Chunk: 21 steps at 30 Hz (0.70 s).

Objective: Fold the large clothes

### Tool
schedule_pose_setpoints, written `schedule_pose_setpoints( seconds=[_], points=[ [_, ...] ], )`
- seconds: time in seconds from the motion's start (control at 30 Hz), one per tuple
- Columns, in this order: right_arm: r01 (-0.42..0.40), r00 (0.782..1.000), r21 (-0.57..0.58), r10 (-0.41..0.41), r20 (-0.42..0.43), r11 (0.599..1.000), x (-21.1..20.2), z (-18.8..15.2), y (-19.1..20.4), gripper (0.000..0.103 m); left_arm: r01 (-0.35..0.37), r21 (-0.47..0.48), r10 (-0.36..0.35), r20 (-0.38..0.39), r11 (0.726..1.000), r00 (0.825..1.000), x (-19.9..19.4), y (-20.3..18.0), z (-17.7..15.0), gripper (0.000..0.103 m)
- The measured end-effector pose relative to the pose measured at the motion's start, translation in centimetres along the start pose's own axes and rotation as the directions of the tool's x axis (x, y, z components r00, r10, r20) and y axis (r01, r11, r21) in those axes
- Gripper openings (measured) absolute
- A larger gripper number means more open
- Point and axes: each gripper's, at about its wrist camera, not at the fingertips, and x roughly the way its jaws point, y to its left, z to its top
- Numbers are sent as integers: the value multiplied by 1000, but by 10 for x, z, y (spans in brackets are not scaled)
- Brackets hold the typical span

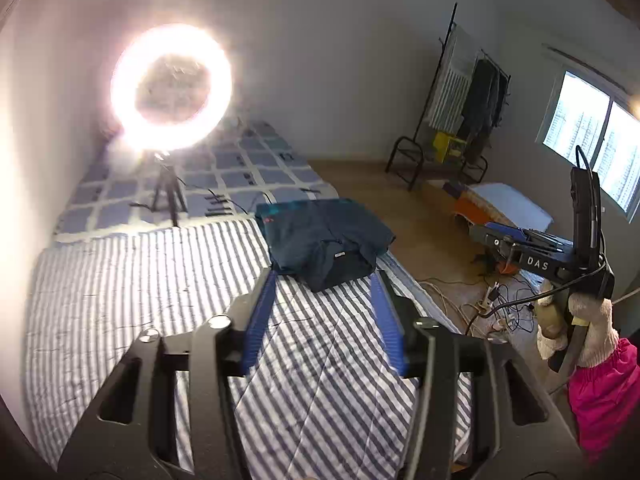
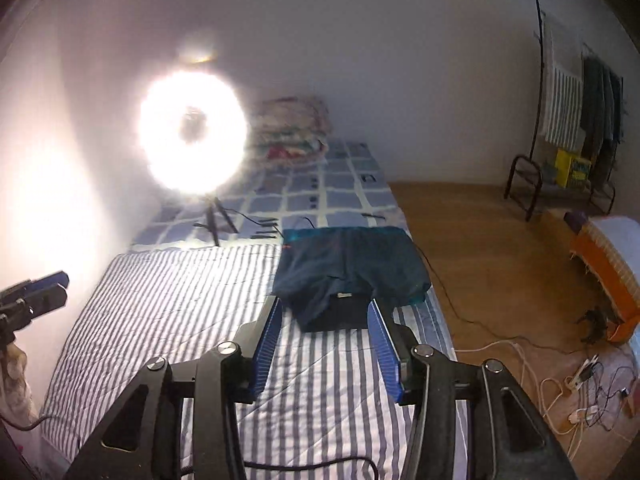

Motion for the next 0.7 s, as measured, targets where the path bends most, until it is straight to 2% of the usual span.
schedule_pose_setpoints(
  seconds=[0.07, 0.13, 0.27, 0.53, 0.6, 0.7],
  points=[
    [-13, 999, -2, 13, 32, 1000, -24, -7, 12, 55, -25, 15, 24, 26, 1000, 999, -28, -7, -9, 64],
    [-34, 998, 2, 34, 52, 999, -41, -13, 19, 55, -34, 29, 33, 38, 999, 999, -49, -14, -19, 65],
    [-12, 996, -32, 15, 90, 999, -72, -27, 38, 60, -39, 44, 36, 56, 998, 998, -81, -27, -39, 71],
    [-20, 991, -21, 23, 129, 1000, -110, -81, 61, 62, -55, 79, 48, 84, 995, 995, -110, -46, -79, 76],
    [-12, 991, -22, 15, 132, 1000, -114, -95, 65, 71, -66, 79, 58, 94, 995, 994, -113, -49, -90, 83],
    [0, 991, -27, 3, 136, 1000, -120, -110, 69, 74, -66, 92, 57, 95, 994, 994, -114, -54, -100, 88]
  ],
)
